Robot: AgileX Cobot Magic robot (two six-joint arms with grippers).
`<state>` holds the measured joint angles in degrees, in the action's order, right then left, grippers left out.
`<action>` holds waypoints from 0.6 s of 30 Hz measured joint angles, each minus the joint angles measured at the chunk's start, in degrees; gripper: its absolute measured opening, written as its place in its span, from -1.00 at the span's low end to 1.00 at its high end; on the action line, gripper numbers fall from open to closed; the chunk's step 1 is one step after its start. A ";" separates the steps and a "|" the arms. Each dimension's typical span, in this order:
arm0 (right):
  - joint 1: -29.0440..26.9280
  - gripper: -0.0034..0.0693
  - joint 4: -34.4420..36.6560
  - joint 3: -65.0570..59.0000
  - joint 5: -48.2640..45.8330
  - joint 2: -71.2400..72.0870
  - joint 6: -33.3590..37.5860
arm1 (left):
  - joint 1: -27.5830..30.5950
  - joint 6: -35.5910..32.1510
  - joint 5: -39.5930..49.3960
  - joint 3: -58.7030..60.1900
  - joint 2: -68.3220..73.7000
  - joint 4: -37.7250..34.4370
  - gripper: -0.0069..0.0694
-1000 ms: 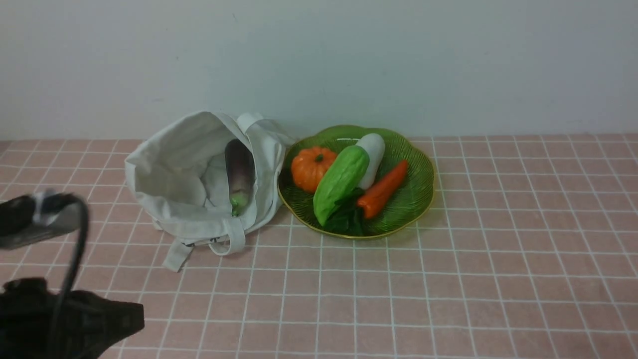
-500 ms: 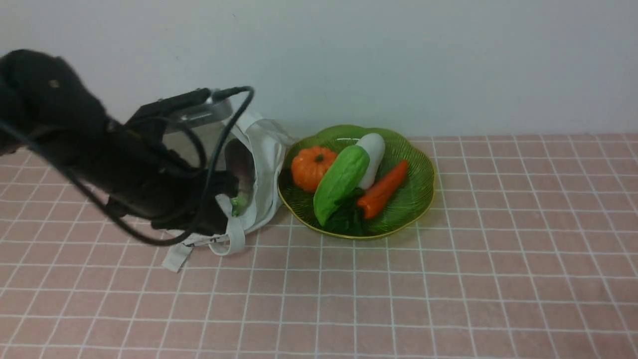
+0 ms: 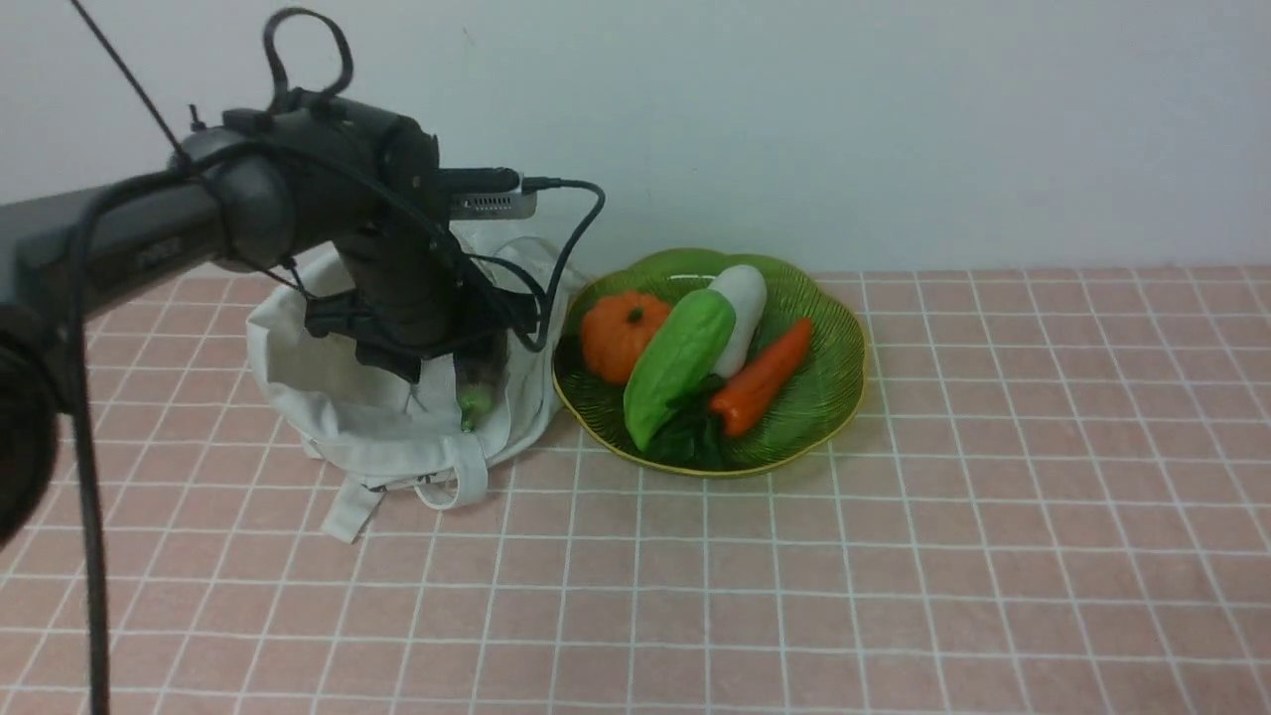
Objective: Take vegetables from bag on pink coffee tablecloth place on plate.
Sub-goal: 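Reach into the bag and grasp a vegetable inside it with the left gripper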
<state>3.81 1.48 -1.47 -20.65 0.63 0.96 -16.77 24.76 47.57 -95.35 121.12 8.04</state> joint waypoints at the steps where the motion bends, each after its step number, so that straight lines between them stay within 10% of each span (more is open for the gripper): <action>1: 0.00 -0.95 0.00 0.00 0.00 0.00 0.00 | 0.00 0.33 -0.75 -0.76 0.92 0.44 0.23; 11: 0.00 -0.95 0.00 0.00 0.00 0.00 0.00 | 0.00 1.71 -8.50 -3.37 7.70 -0.70 0.28; 18: 0.00 -0.95 0.00 0.00 0.00 0.00 0.00 | -0.02 4.45 -4.08 -4.13 9.37 0.20 -0.11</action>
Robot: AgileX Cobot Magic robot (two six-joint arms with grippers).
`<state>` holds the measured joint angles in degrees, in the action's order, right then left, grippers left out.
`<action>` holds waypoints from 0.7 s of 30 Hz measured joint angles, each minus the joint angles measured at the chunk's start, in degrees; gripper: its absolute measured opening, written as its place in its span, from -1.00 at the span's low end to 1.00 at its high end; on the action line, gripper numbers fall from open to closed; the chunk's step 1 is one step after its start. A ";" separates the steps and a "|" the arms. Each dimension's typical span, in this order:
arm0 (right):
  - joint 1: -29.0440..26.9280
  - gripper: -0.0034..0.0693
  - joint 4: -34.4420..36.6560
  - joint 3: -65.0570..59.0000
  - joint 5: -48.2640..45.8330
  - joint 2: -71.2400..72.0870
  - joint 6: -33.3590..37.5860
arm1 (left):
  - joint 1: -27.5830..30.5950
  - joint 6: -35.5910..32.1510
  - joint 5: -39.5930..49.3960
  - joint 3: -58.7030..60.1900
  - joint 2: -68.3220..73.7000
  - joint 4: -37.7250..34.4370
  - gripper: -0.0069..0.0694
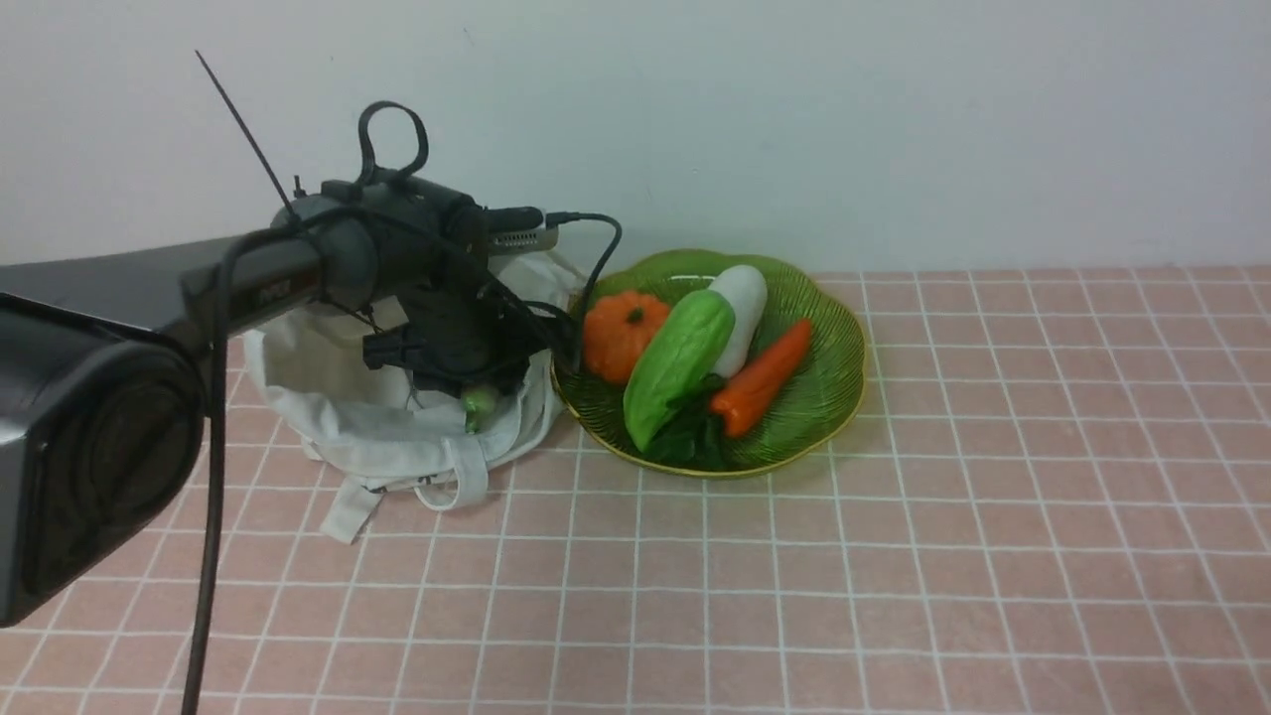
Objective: Take vegetables from bag on pink coffee tablecloth place on plate.
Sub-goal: 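Take the eggplant out of the bag and place it in the plate with the left gripper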
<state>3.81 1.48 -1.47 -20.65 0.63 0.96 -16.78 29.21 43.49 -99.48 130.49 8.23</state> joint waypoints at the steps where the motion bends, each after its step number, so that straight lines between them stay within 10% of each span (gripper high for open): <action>1: 0.00 -0.95 0.00 0.00 0.00 0.00 0.00 | 0.00 -0.12 1.53 0.00 -0.32 0.63 -0.11; 11: 0.00 -0.95 0.00 0.00 0.00 0.00 0.00 | 0.00 -12.74 24.66 0.54 -11.68 1.15 -0.11; 21: 0.00 -0.95 0.00 0.00 0.00 0.00 0.00 | 0.00 -21.95 26.45 8.52 -24.53 -8.23 -0.11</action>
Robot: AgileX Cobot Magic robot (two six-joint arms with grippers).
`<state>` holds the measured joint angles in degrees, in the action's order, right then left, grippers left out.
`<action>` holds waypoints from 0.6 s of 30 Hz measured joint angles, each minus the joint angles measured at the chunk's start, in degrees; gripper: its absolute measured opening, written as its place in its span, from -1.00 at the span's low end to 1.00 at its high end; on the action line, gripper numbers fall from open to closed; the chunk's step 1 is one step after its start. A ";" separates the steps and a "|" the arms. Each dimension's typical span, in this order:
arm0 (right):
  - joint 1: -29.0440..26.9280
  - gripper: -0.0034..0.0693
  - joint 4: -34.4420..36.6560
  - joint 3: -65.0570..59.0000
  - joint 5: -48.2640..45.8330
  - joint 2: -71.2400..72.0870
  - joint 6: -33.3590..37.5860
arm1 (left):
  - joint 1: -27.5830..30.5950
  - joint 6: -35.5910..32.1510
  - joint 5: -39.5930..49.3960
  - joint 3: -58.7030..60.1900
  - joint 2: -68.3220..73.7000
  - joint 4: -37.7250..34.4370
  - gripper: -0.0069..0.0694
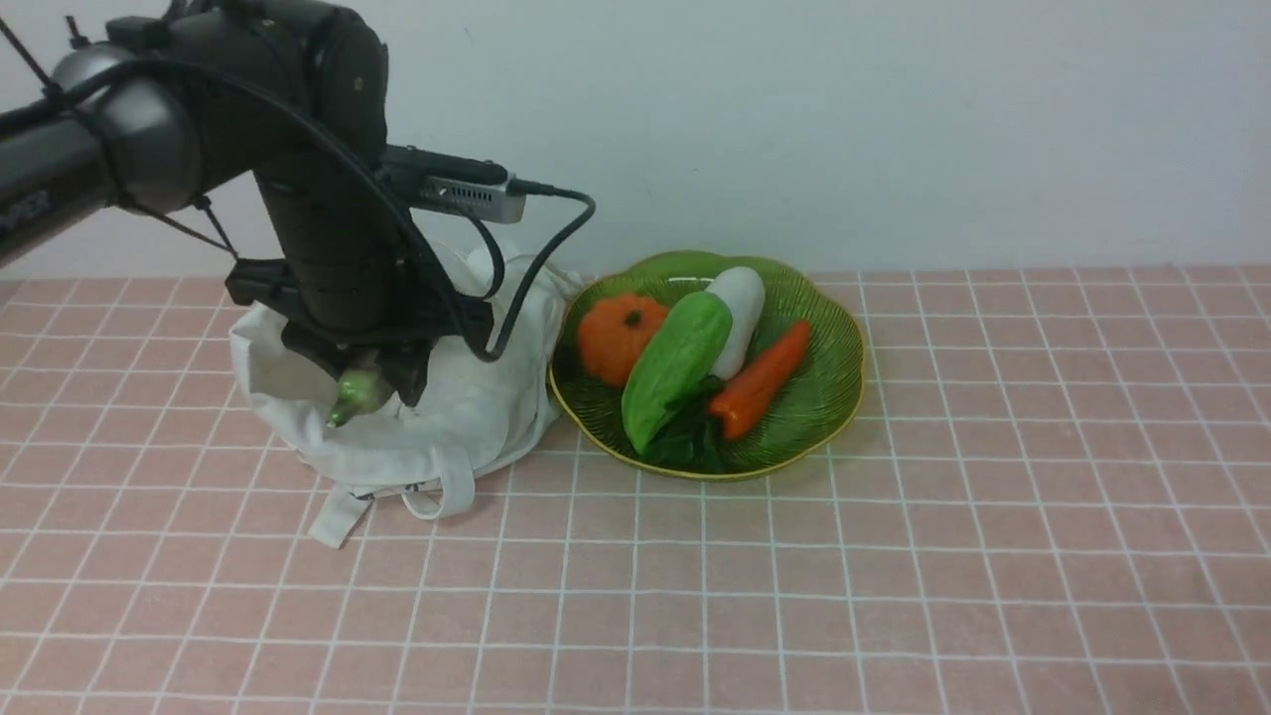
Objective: Take vegetables from bag on pink coffee tablecloth place on plate.
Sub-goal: 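Take the eggplant out of the bag and place it in the plate with the left gripper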
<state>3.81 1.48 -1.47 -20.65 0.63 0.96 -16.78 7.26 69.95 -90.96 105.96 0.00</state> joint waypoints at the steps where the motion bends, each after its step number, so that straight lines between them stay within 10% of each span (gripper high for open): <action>1: 0.00 -0.95 0.00 0.00 0.00 0.00 0.00 | 0.00 -0.81 0.12 1.03 -1.40 -2.71 -0.11; 11: 0.00 -0.95 0.00 0.00 0.00 0.00 0.00 | -5.75 -12.52 0.59 3.23 -9.09 -26.86 -0.11; 18: 0.00 -0.95 0.00 0.00 0.00 0.00 0.00 | -13.54 -13.92 -1.46 -10.54 6.04 -26.45 -0.11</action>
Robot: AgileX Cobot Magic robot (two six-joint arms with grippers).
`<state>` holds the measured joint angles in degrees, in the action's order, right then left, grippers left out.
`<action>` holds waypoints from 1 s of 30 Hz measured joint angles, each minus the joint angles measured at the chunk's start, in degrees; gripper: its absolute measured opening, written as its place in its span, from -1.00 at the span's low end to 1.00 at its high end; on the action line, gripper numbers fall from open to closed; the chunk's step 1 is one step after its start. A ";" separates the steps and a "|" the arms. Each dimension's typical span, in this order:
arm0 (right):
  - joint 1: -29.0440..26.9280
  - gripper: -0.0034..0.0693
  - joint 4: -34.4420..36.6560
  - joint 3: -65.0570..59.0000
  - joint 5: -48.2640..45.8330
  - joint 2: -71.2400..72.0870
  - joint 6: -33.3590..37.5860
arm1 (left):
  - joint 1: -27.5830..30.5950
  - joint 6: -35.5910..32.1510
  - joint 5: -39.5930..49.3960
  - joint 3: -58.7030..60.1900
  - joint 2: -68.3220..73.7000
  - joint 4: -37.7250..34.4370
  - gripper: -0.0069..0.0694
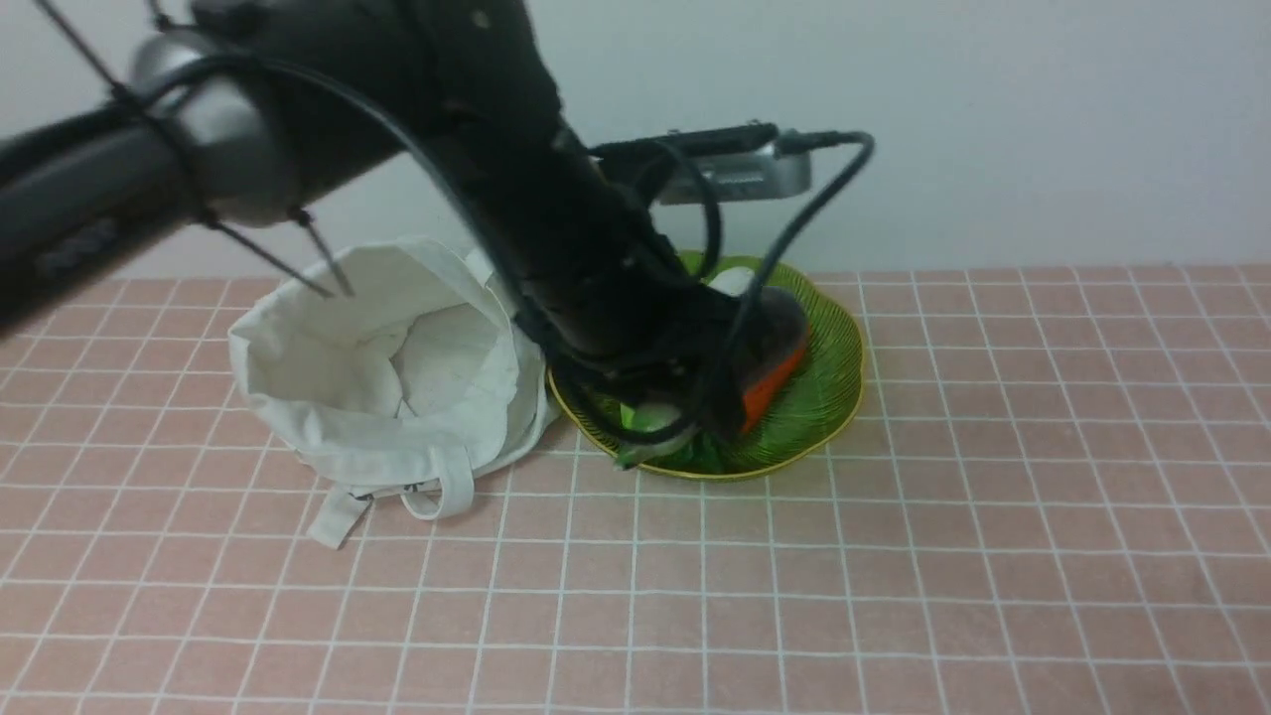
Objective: Take vegetables from bag on pink coffee tablecloth place on plate.
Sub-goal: 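Take the eggplant out of the bag and place it in the plate with the left gripper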
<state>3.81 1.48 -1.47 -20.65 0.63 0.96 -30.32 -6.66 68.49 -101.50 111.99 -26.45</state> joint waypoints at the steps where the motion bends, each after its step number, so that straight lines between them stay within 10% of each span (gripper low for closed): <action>1: 0.00 -0.95 0.00 0.00 0.00 0.00 0.00 | -0.69 0.53 -0.44 -3.75 3.41 1.64 -0.11; 13: 0.00 -0.95 0.00 0.00 0.00 0.00 0.00 | -3.41 11.06 -2.69 -29.16 26.05 16.77 -0.09; 25: 0.00 -0.95 0.00 0.00 0.00 0.00 0.00 | -3.45 12.01 -1.56 -32.18 26.21 18.68 0.69; 30: 0.00 -0.95 0.00 0.00 0.00 0.00 0.00 | -3.52 12.38 2.50 -39.21 21.22 24.77 0.34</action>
<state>3.81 1.48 -1.47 -20.65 0.63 0.96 -33.85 5.72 70.99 -140.71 133.21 -1.69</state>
